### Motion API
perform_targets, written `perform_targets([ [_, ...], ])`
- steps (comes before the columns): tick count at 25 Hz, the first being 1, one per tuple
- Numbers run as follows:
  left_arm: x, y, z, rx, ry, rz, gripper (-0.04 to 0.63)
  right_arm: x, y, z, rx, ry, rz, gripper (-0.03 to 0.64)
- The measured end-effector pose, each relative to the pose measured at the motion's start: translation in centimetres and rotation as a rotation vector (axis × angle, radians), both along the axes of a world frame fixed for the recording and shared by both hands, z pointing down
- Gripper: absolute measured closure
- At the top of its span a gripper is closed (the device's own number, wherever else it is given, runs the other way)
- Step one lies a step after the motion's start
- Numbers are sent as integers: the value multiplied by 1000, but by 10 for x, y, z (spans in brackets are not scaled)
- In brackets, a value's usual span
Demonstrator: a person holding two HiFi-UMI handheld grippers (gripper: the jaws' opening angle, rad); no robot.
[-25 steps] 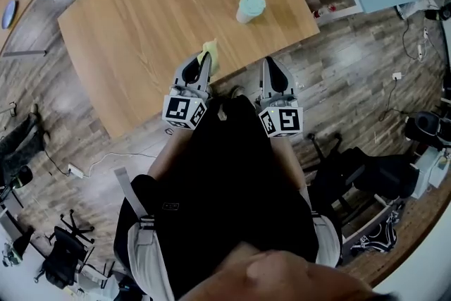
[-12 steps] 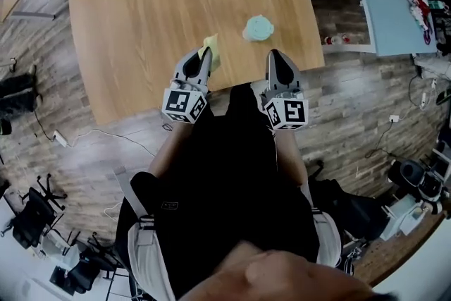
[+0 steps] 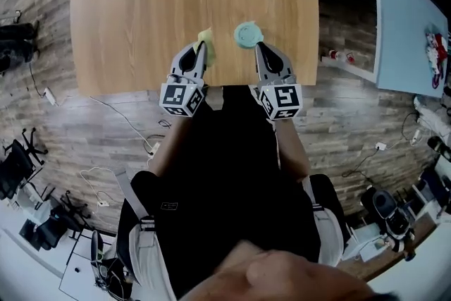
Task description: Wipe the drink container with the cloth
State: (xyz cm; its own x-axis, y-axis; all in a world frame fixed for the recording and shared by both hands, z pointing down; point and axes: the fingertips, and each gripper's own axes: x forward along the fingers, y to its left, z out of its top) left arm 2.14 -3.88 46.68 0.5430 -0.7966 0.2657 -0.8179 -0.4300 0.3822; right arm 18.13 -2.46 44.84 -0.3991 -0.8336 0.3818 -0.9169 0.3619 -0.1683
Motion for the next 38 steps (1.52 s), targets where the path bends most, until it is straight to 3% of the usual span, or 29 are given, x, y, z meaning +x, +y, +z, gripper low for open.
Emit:
perform_targets([
  [6,14,-4,25,-94,1,-44,558,-2,-14,41,-139,53,-142,583],
  [10,17,-6,61,-201,8,13,558,-10,-17,60,-243,68,-183,583],
  [14,14,-24,103,-298,73,62,558,-21,-26,79,-310,98,-224,583],
  [19,34,-26,154,-420,115,134,557,-12,-19,81,-355,114,-195,583],
  [24,55,-41,195,-464,80,213,558,-10,-25,87,-382,126,-160,583],
  [30,79,-50,227,-550,105,295,558,-14,-21,99,-428,164,-162,583],
  [38,91,-59,248,-592,128,323,558,-11,-26,106,-448,168,-158,583],
])
